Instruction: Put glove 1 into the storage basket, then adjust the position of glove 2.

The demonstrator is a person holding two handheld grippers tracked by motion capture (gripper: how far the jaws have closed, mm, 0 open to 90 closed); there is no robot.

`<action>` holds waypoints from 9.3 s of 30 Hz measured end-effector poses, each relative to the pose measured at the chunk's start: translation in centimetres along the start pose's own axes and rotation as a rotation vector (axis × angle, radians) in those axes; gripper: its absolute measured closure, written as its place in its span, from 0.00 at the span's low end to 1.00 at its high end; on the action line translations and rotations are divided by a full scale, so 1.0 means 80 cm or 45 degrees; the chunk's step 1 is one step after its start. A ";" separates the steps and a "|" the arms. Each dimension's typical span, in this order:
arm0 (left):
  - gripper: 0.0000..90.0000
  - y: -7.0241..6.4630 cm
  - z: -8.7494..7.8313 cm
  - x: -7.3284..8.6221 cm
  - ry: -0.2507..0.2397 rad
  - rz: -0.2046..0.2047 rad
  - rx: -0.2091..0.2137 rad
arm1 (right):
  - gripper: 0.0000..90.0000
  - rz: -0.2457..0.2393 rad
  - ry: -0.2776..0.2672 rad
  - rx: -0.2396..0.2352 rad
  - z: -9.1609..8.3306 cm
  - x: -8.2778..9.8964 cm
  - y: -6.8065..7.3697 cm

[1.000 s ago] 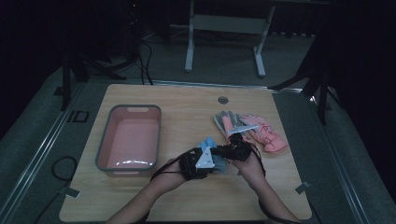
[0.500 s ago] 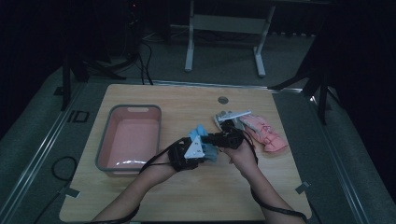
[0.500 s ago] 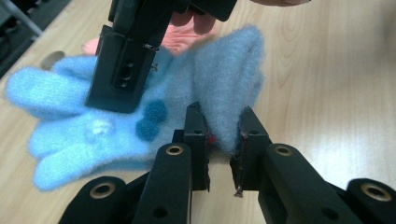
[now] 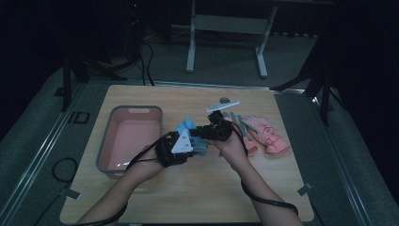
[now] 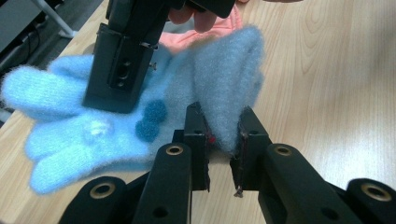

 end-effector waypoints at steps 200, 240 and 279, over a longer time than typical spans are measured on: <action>0.03 -0.115 0.094 0.103 -0.017 -0.369 0.272 | 0.72 0.027 0.141 0.541 -0.028 0.116 -0.239; 0.03 -0.111 0.090 0.102 -0.064 -0.391 0.228 | 0.99 0.239 -0.125 0.694 -0.013 0.126 -0.081; 0.03 -0.114 0.094 0.103 -0.044 -0.383 0.236 | 0.75 0.068 -0.148 0.771 -0.157 0.143 -0.188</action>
Point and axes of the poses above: each handheld gripper's, and its own axes: z roughly forward along the jaws, x roughly out of its underside, y roughly to its left, the point moved 5 cm from there along z, roughly forward along the jaws
